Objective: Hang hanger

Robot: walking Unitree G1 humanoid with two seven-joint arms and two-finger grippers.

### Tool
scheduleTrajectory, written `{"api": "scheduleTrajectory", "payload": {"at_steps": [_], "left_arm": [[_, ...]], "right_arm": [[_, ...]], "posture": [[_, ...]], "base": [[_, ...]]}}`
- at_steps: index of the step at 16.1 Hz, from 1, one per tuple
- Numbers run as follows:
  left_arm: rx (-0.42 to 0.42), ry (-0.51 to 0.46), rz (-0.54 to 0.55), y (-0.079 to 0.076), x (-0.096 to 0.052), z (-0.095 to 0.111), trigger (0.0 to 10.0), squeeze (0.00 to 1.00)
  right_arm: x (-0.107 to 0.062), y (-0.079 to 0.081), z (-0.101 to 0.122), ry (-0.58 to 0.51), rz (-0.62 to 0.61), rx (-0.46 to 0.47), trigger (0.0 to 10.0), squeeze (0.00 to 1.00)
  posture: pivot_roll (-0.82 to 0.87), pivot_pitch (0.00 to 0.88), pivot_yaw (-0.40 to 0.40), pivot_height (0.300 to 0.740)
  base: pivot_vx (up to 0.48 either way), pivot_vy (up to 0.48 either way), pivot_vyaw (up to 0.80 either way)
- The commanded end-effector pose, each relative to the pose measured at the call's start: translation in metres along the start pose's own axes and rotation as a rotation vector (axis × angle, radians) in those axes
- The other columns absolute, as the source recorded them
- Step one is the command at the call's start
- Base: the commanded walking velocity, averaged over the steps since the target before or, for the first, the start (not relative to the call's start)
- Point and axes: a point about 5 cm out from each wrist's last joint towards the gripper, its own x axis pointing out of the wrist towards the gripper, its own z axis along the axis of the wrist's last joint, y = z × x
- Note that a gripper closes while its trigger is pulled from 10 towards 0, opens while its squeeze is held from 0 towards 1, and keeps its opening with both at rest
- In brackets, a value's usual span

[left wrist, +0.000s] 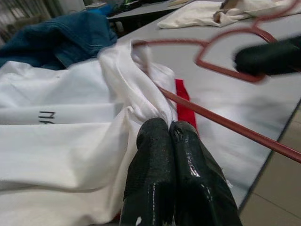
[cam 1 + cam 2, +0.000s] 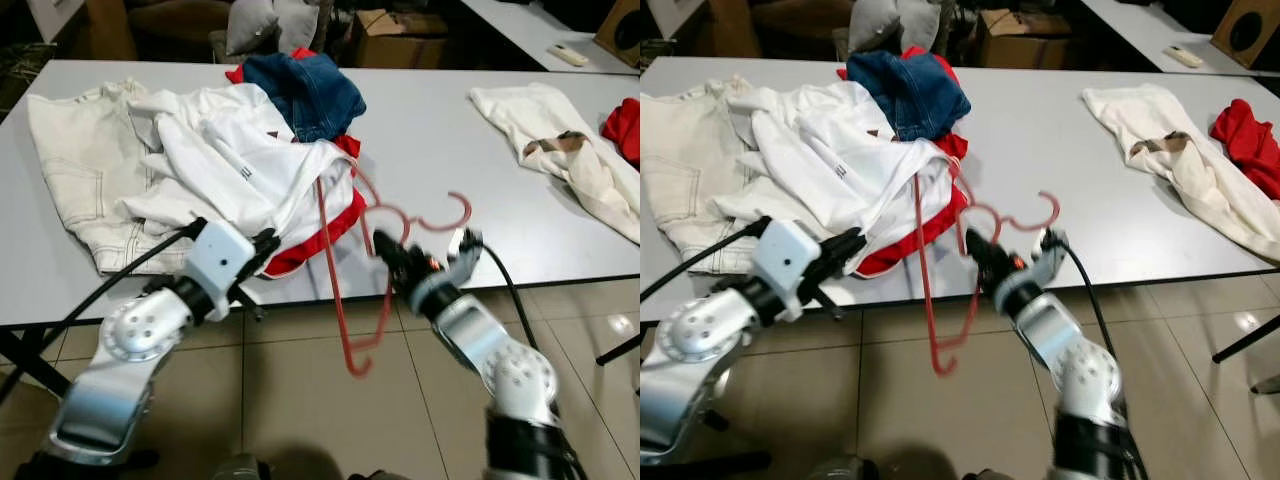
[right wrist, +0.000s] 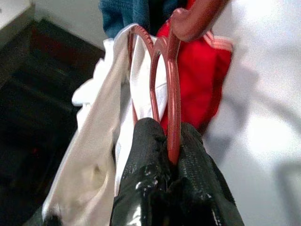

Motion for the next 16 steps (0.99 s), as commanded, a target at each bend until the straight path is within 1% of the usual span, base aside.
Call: {"api": "scheduleTrajectory", "payload": {"at_steps": [1,4,5,6,8,10,11,12,13,14,15,16], "left_arm": [[-0.007,0.001,-0.036,-0.004,0.004,0.002,0.0,0.00],[-0.087,-0.043,-0.090,-0.014,0.009,0.010,0.0,0.00],[-0.099,-0.054,-0.113,-0.016,0.011,0.012,0.0,0.00],[-0.115,-0.071,-0.139,-0.020,0.014,0.016,0.0,0.00],[-0.150,-0.083,-0.170,-0.024,0.016,0.019,0.0,0.00],[-0.141,-0.041,-0.217,-0.032,0.016,0.013,0.0,0.00],[-0.139,-0.028,-0.217,-0.034,0.016,0.010,0.0,0.00],[-0.143,-0.023,-0.201,-0.034,0.016,0.010,0.0,0.00],[-0.180,-0.037,-0.200,-0.034,0.016,0.012,0.0,0.00],[-0.201,-0.045,-0.206,-0.035,0.016,0.015,0.0,0.00],[-0.193,-0.034,-0.214,-0.036,0.015,0.013,0.0,0.00],[-0.212,-0.031,-0.219,-0.037,0.014,0.013,0.0,0.00]], "right_arm": [[0.000,-0.003,0.009,-0.080,-0.037,0.023,10.0,0.00],[0.011,0.010,0.013,-0.146,0.002,0.106,10.0,0.00],[0.016,0.015,0.014,-0.161,0.016,0.136,10.0,0.00],[0.022,0.021,0.016,-0.177,0.034,0.159,10.0,0.00],[0.028,0.025,0.017,-0.192,0.045,0.185,10.0,0.00],[0.035,0.033,0.018,-0.221,0.080,0.294,10.0,0.00],[0.037,0.037,0.018,-0.220,0.103,0.321,10.0,0.00],[0.041,0.045,0.015,-0.195,0.137,0.317,10.0,0.00],[0.044,0.049,0.014,-0.190,0.153,0.316,10.0,0.00],[0.046,0.051,0.014,-0.195,0.159,0.344,10.0,0.00],[0.048,0.052,0.016,-0.206,0.174,0.398,10.0,0.00],[0.050,0.054,0.017,-0.221,0.184,0.438,10.0,0.00]], "posture": [[0.09,0.061,-0.059,0.740],[0.09,0.062,-0.061,0.740],[0.09,0.063,-0.060,0.740],[0.09,0.062,-0.060,0.740],[0.09,0.065,-0.062,0.740],[0.09,0.071,-0.069,0.740],[0.09,0.073,-0.070,0.740],[0.09,0.074,-0.072,0.740],[0.09,0.077,-0.074,0.740],[0.09,0.078,-0.078,0.740],[0.09,0.079,-0.079,0.740],[0.09,0.080,-0.081,0.740]], "base": [[0.000,0.000,0.00],[0.000,0.000,0.00],[0.000,0.000,0.00],[0.000,0.000,0.00],[0.000,0.000,0.00],[0.000,0.000,0.00],[0.000,0.000,0.00],[0.000,0.000,0.00],[0.000,0.000,0.00],[0.000,0.000,0.00],[0.000,0.000,0.00],[0.000,0.000,0.00]]}}
